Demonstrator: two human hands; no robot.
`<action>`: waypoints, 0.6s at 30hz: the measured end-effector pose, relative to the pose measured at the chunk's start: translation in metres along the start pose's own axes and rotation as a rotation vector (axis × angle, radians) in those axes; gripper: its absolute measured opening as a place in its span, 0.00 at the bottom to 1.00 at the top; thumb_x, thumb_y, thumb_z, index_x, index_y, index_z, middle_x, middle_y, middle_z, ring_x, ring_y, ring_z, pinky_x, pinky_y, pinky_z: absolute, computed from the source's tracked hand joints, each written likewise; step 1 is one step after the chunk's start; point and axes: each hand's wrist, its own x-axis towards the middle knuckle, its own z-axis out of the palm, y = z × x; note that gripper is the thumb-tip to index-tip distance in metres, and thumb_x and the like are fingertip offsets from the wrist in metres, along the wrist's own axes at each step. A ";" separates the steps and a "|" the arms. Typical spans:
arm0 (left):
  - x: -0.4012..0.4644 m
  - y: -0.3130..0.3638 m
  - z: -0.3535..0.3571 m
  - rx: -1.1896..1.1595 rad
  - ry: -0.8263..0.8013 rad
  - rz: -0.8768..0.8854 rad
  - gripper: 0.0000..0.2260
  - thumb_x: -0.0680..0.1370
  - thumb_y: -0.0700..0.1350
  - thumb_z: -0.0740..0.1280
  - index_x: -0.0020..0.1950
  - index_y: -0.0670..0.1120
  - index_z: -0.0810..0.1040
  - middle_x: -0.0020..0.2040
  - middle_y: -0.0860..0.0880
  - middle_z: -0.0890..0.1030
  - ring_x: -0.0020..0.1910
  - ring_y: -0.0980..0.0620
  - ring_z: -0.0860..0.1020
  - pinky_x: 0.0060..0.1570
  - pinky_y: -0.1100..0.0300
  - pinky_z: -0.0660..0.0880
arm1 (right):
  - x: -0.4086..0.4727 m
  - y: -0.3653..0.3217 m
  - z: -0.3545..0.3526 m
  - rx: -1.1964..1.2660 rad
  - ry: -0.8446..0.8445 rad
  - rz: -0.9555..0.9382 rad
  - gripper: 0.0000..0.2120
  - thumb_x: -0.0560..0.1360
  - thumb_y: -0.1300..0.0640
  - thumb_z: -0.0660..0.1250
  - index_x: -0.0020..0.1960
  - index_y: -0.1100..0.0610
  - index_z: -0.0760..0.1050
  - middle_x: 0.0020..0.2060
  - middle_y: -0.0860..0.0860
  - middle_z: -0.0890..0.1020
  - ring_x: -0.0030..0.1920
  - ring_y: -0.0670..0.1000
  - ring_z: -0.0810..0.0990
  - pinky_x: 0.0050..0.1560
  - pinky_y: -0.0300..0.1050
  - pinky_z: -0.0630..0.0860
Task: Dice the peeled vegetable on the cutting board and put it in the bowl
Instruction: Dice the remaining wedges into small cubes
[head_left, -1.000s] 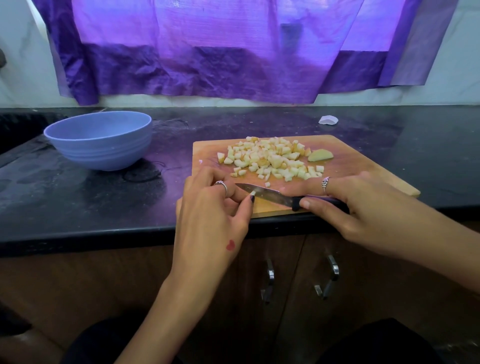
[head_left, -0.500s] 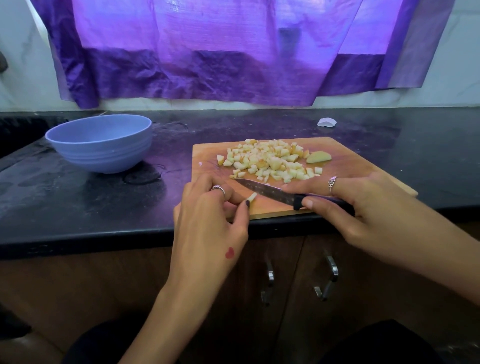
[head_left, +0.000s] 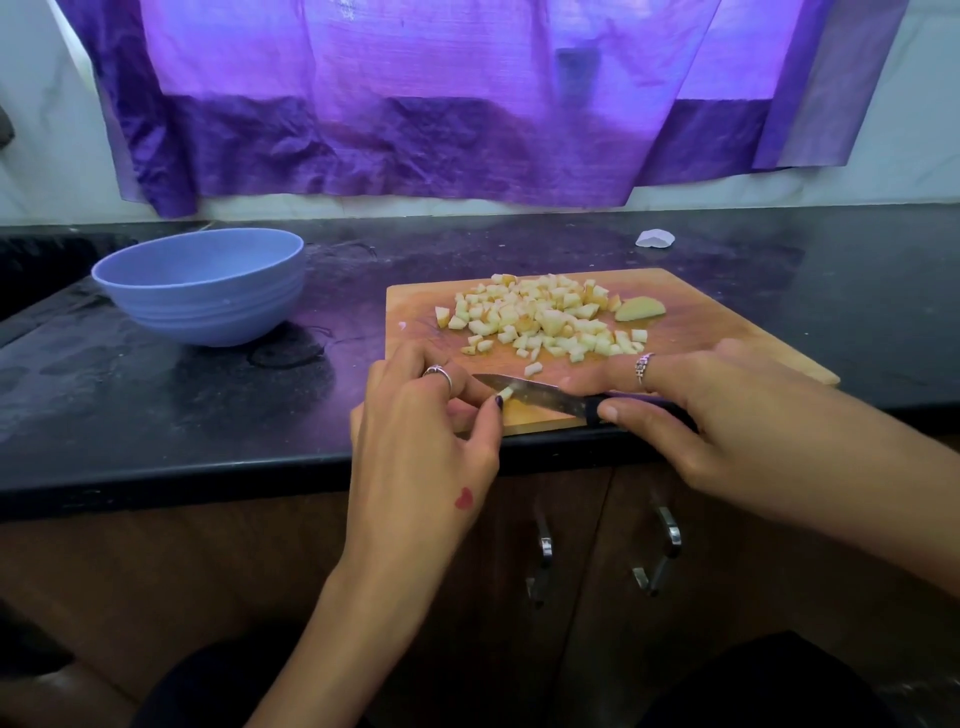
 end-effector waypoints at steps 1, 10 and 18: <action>0.000 0.000 0.000 -0.002 0.004 -0.002 0.06 0.73 0.45 0.71 0.36 0.49 0.79 0.44 0.57 0.73 0.49 0.54 0.69 0.49 0.51 0.71 | 0.000 0.000 0.001 -0.061 0.026 0.002 0.19 0.75 0.41 0.50 0.62 0.32 0.69 0.53 0.45 0.80 0.52 0.49 0.78 0.52 0.47 0.74; 0.001 0.001 -0.001 0.002 -0.006 0.002 0.08 0.73 0.45 0.71 0.35 0.51 0.78 0.44 0.57 0.72 0.50 0.54 0.68 0.50 0.50 0.70 | -0.005 -0.014 0.003 0.169 0.146 -0.025 0.32 0.77 0.53 0.65 0.35 0.15 0.59 0.17 0.46 0.65 0.29 0.44 0.72 0.29 0.29 0.66; 0.001 0.000 -0.001 0.012 -0.005 0.006 0.03 0.73 0.45 0.71 0.40 0.50 0.81 0.46 0.56 0.73 0.51 0.55 0.68 0.51 0.50 0.70 | 0.001 -0.009 0.013 0.181 0.067 0.016 0.12 0.77 0.48 0.60 0.47 0.29 0.73 0.25 0.40 0.75 0.32 0.45 0.75 0.30 0.34 0.68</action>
